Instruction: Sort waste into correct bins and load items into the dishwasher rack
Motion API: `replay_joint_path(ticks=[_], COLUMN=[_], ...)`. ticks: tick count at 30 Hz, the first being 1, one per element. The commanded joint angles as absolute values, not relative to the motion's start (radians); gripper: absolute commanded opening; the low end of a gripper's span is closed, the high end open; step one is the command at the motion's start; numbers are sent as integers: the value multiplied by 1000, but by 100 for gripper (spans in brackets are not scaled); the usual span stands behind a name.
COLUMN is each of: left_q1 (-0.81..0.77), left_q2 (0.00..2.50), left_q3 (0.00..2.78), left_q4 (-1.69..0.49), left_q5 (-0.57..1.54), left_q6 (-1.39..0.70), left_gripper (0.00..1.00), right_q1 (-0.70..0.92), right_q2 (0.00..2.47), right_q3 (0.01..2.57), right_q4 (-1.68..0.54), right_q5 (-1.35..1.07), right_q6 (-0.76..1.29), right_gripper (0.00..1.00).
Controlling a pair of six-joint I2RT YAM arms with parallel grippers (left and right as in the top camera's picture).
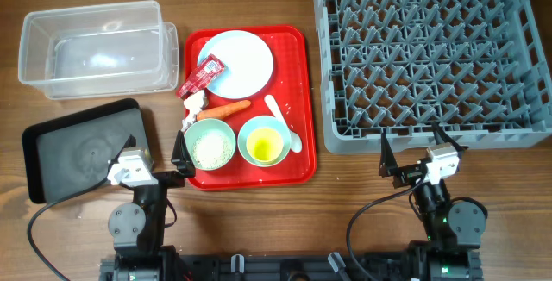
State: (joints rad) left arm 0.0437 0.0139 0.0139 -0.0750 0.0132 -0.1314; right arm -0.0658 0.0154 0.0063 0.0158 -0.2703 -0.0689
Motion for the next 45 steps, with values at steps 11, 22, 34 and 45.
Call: replay_joint_path(ticks=[11,22,34,45], left_q1=[49,49,49,49], left_q2=[13,13,13,13], left_q3=[6,6,6,6], left_q4=[-74,-74,-74,-74], left_q5=[18,18,18,18], left_q6=[-112,-112,-112,-112], left_gripper=[100,100,100,100], right_q1=[-62,-62,-62,-62], right_q2=[11,11,11,11], right_q3=[6,6,6,6], right_q4=[22,23,23,23], right_q5=[-290,-286,-287,-291], right_q6=[-60,-99,-138,-127], right_gripper=[100,100,100,100])
